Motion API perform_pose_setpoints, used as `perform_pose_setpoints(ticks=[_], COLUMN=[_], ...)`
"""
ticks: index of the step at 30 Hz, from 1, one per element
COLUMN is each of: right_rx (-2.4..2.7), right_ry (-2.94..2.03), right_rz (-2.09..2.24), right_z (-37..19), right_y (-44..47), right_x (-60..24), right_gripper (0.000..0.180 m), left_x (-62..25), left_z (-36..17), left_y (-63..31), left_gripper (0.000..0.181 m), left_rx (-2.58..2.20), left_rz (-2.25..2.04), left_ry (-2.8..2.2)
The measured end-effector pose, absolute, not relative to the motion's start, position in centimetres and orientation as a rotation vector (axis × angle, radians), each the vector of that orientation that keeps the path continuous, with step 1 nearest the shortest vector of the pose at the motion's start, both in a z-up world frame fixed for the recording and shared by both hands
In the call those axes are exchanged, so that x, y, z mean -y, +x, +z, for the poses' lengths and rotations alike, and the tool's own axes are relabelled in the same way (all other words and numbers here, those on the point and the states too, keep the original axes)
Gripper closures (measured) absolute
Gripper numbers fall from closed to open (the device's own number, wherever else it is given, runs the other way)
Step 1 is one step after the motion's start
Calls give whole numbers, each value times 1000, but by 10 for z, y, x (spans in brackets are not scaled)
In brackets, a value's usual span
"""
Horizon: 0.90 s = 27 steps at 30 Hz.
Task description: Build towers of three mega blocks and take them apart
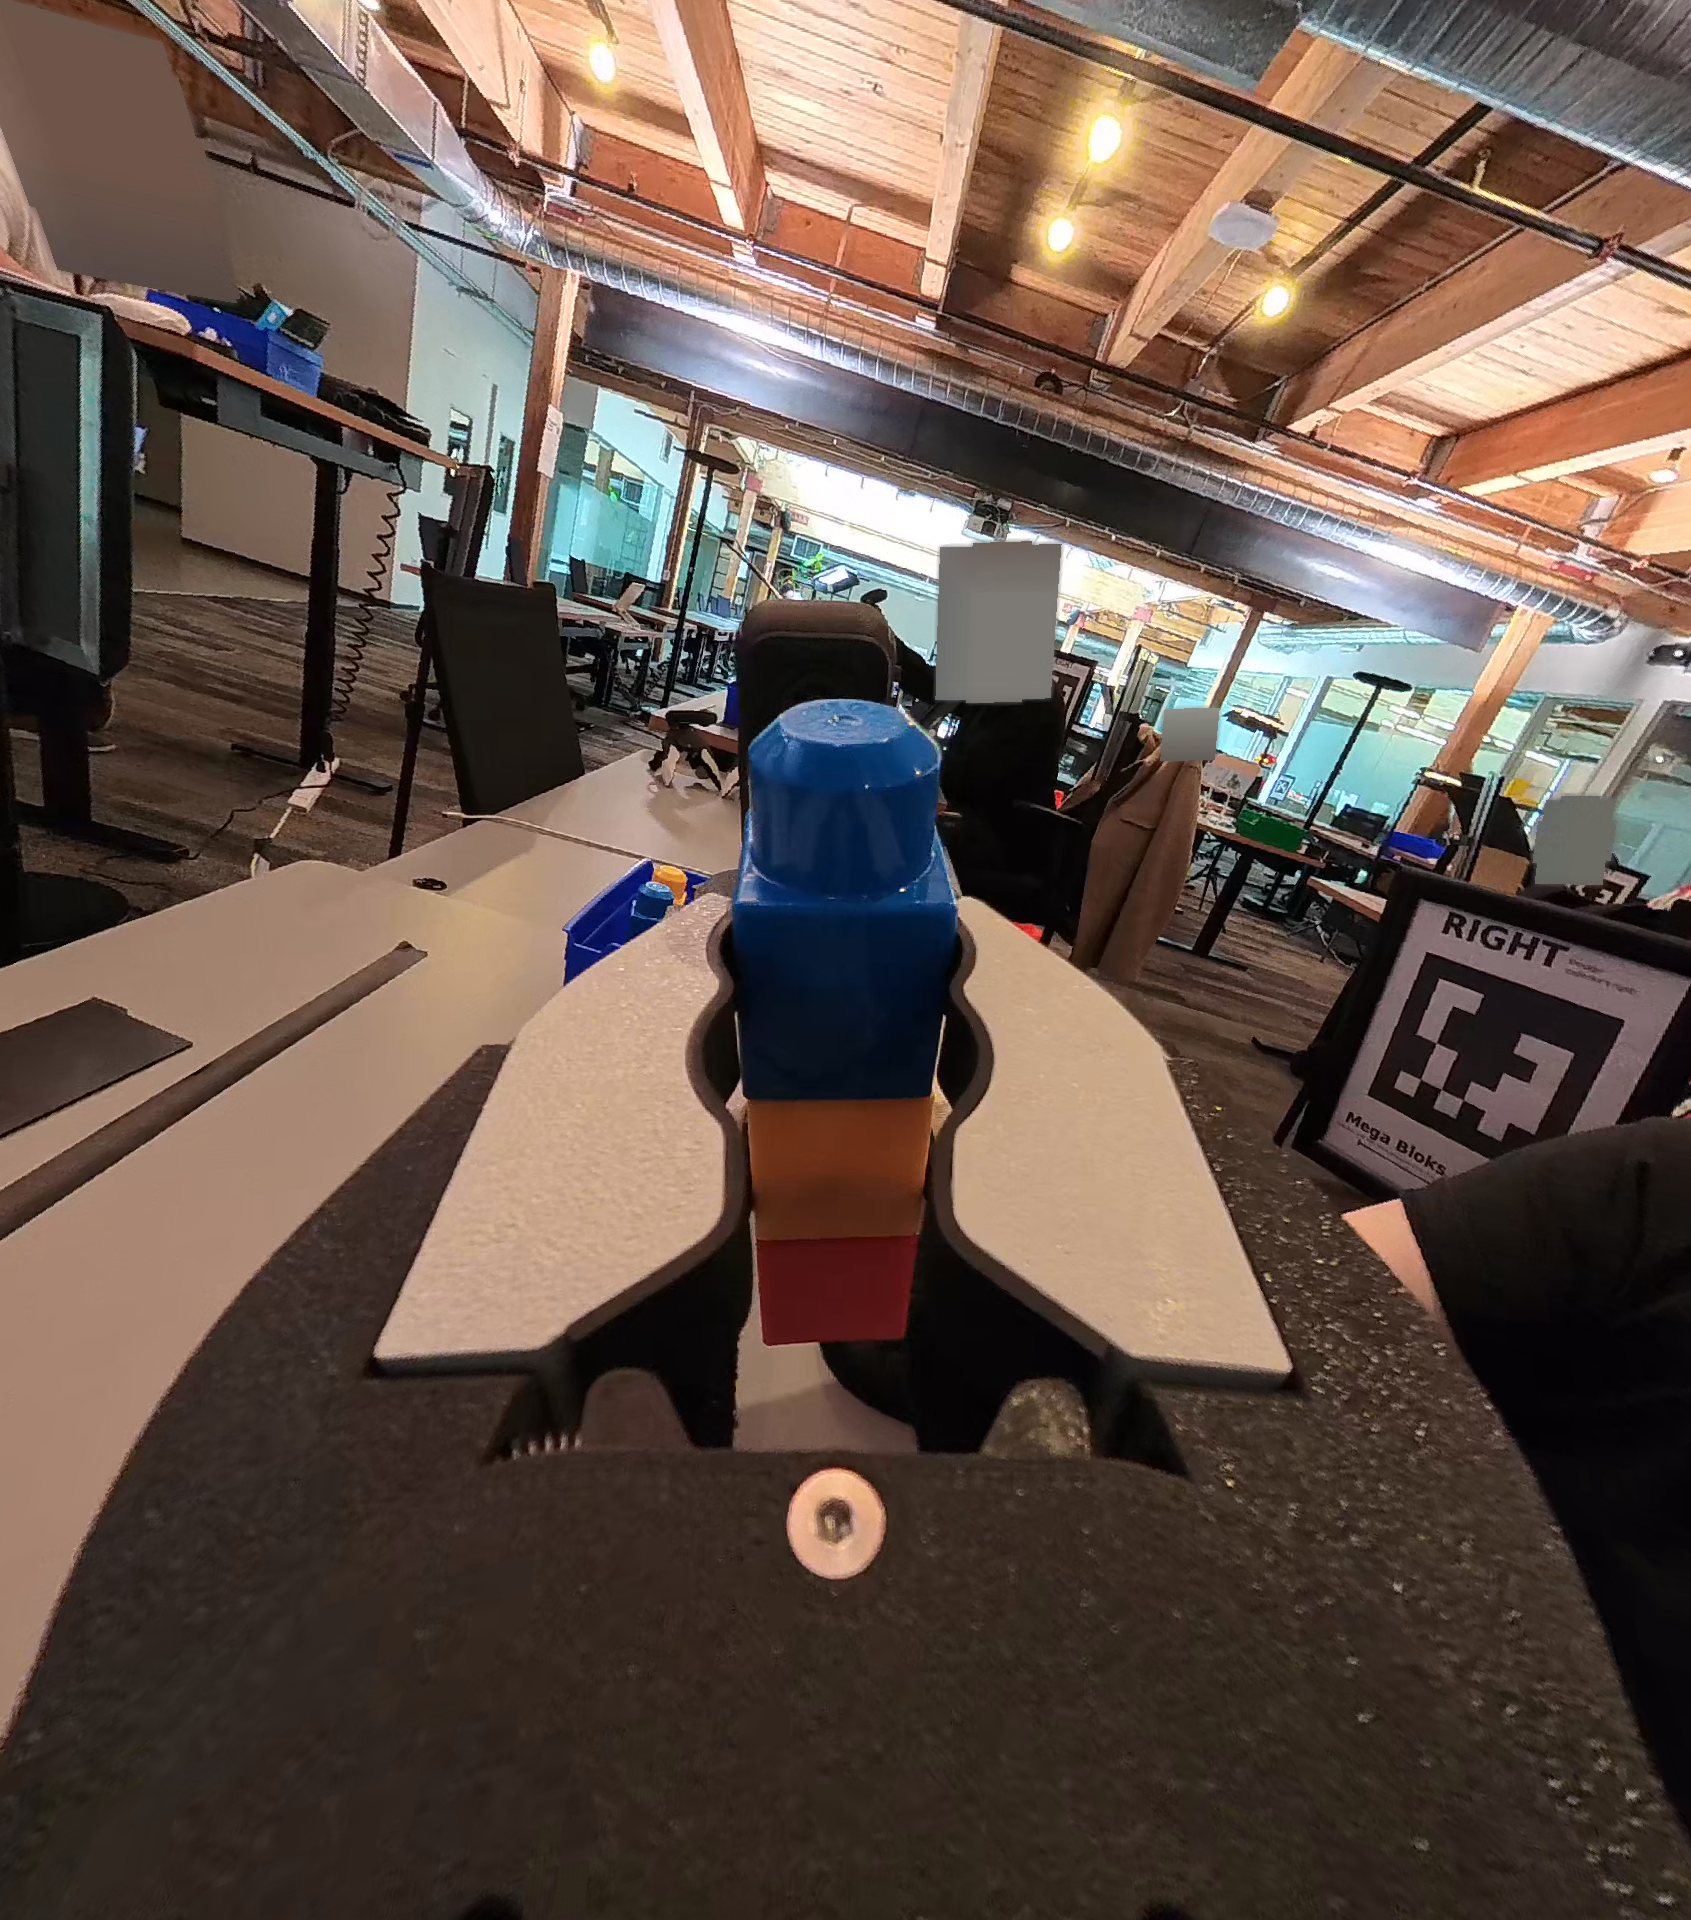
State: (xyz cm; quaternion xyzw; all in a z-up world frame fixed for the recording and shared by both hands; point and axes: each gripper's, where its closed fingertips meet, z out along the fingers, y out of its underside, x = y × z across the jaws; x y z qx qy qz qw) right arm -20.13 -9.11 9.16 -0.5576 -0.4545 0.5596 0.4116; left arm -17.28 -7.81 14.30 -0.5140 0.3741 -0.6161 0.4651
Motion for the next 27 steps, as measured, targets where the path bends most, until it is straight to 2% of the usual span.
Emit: perform_pose_setpoints(ticks=[19,22,27], right_rx=[1161,1132,1134], right_ry=[-1472,-1487,-1516], right_rz=[1384,1281,1253], right_z=[85,88,94], right_y=[-195,-188,-174], right_x=[88,83,88], right_gripper=[143,124,127], left_x=[73,77,82], left_z=[137,140,139], left_y=[-167,-168,-171], left_gripper=[146,146,146], left_rx=[-896,-895,-950], left_rz=[-1560,-1639,-1629], left_ry=[-1298,-1272,-1268])
